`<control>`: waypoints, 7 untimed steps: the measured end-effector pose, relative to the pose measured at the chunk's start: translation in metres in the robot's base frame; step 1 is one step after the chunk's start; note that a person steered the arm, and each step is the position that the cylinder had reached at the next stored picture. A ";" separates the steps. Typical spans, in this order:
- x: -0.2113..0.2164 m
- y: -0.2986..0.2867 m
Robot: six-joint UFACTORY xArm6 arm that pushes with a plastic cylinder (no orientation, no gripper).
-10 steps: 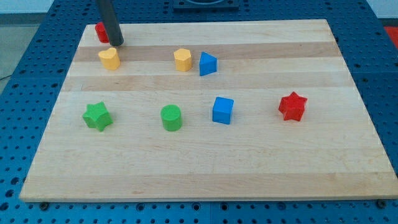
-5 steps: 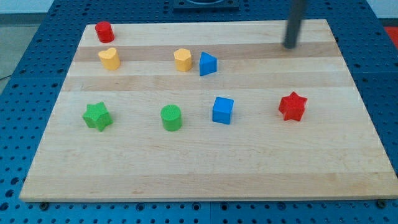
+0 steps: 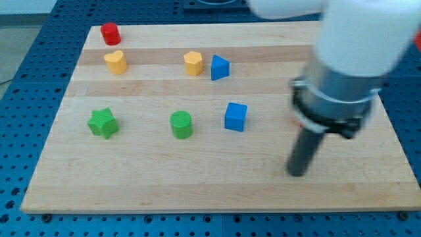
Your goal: Place blue cube at the top center of the board
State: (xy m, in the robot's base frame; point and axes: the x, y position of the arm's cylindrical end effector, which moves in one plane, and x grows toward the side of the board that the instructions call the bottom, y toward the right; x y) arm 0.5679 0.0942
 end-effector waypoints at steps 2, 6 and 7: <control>-0.048 -0.093; -0.115 -0.052; -0.164 -0.027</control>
State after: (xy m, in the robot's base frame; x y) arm 0.4039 0.0670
